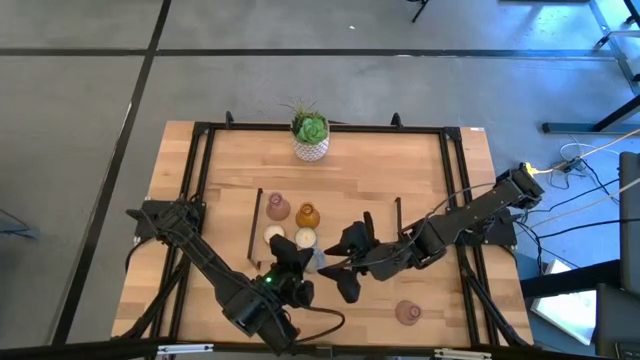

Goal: Pick & Place candle stick holders
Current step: Put the blue scented candle on the shelf

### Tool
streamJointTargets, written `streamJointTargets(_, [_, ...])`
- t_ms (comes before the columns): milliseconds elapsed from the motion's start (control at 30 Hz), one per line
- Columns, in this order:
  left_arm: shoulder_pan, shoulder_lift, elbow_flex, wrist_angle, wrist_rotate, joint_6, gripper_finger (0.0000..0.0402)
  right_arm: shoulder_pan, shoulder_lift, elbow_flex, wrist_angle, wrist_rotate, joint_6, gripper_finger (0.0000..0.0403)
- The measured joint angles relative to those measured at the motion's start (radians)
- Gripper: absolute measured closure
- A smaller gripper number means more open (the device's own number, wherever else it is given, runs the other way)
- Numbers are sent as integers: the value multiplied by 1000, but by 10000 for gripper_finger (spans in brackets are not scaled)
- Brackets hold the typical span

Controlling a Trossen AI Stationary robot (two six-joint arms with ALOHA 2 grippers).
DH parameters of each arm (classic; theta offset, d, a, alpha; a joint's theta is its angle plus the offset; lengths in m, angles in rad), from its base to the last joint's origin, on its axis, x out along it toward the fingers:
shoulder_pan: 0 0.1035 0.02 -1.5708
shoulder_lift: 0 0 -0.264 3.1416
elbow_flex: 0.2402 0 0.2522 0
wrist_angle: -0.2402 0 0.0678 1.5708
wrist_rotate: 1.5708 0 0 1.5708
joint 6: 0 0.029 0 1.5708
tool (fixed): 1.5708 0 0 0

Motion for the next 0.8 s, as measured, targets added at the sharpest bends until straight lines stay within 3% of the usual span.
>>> streamJointTargets(400, [4,0,0,110,-30,106,400,-18,52,0,39,-15,-12,130])
streamJointTargets(600, [-1,0,0,116,-27,111,400,-5,48,0,57,96,-38,131])
streamJointTargets(800, [-4,0,0,115,-41,110,400,-3,47,0,45,98,-34,156])
